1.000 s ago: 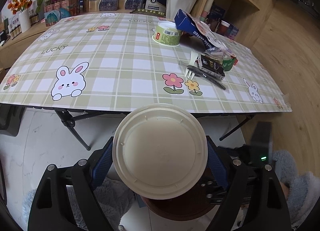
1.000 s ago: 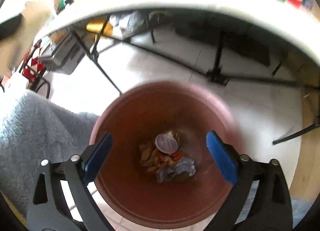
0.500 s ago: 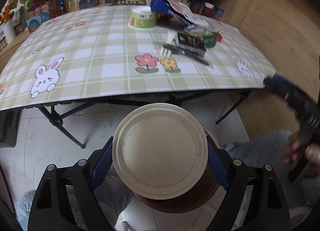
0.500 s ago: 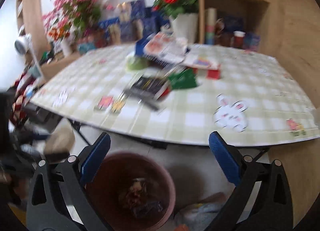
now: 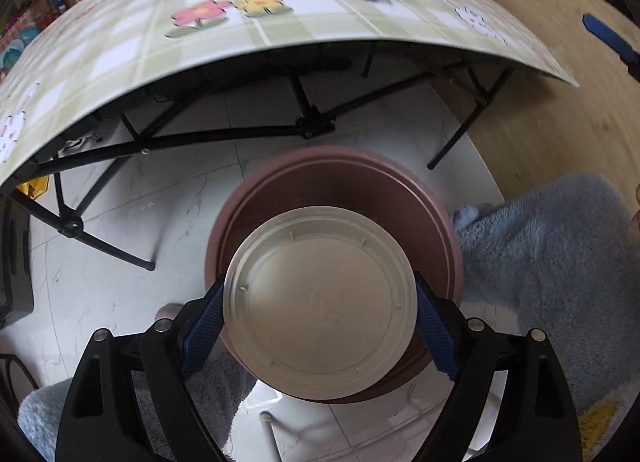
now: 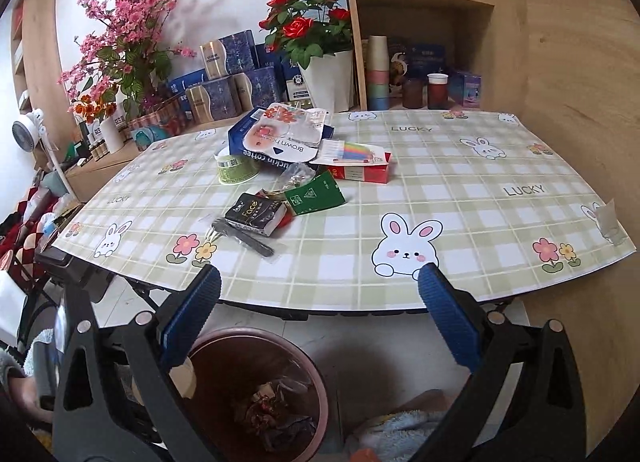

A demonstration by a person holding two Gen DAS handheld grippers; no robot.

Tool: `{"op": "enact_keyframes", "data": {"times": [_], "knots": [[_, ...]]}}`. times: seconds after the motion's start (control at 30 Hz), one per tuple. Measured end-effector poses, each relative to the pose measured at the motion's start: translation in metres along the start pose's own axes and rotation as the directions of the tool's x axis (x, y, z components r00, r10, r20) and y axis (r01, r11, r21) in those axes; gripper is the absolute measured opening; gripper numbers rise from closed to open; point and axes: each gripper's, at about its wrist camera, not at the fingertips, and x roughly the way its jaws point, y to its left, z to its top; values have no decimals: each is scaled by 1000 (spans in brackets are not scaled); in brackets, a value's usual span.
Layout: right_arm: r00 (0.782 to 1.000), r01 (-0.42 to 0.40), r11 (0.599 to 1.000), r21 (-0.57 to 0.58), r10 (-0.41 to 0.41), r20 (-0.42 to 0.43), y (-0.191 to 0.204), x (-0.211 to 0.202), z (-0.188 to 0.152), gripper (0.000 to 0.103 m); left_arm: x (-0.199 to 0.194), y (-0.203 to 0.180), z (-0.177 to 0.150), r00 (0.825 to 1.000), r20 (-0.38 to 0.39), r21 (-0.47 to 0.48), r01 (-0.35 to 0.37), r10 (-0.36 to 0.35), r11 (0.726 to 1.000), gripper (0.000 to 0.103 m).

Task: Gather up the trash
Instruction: 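Lower the beige lid into the brown bin and open the left tool, then move the left tool to the table and grasp the blue snack package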

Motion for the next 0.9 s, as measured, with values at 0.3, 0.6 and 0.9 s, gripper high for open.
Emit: {"op": "enact_keyframes", "data": {"times": [0.3,0.6,0.9], "knots": [[1000,3,1000,-5,-3,-29,2,5,-5,97,-5,8,1,1000,21,-46,-3,4,999,92],[998,-9,999,-43,6,-58,8,14,-6,97,-66,48,19,956,256,-179,-102,147,979,94],[996,-27,999,-33,24,-88,8,21,2,97,-120,82,47,872,415,-296,-141,260,945,94]]}}
